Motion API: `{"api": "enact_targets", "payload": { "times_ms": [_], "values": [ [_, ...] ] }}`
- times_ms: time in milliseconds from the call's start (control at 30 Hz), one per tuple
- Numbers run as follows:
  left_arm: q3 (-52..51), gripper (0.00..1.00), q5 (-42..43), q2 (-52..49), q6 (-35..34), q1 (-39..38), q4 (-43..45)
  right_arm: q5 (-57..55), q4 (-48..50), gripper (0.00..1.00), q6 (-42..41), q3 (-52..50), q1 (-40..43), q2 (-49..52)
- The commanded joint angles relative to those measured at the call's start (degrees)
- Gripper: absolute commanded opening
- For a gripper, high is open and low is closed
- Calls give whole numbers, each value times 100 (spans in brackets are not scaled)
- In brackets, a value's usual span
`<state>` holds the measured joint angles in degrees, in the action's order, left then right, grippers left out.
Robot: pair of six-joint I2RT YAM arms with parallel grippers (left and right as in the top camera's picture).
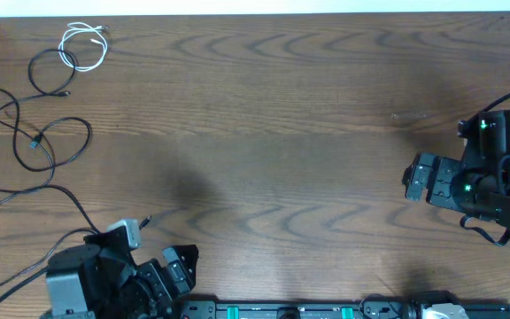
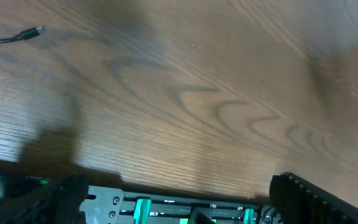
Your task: Untangle cables
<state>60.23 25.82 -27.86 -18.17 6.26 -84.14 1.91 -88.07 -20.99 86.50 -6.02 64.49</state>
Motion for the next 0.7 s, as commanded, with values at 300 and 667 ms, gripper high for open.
{"api": "enact_targets", "payload": {
  "times_ms": [300, 667],
  "values": [
    [-24, 98, -245, 22, -35, -24, -188, -26, -7, 99, -37, 26, 35, 2],
    [-382, 98, -225, 476, 538, -323, 745, -26, -7, 99, -37, 26, 35, 2]
  ]
}}
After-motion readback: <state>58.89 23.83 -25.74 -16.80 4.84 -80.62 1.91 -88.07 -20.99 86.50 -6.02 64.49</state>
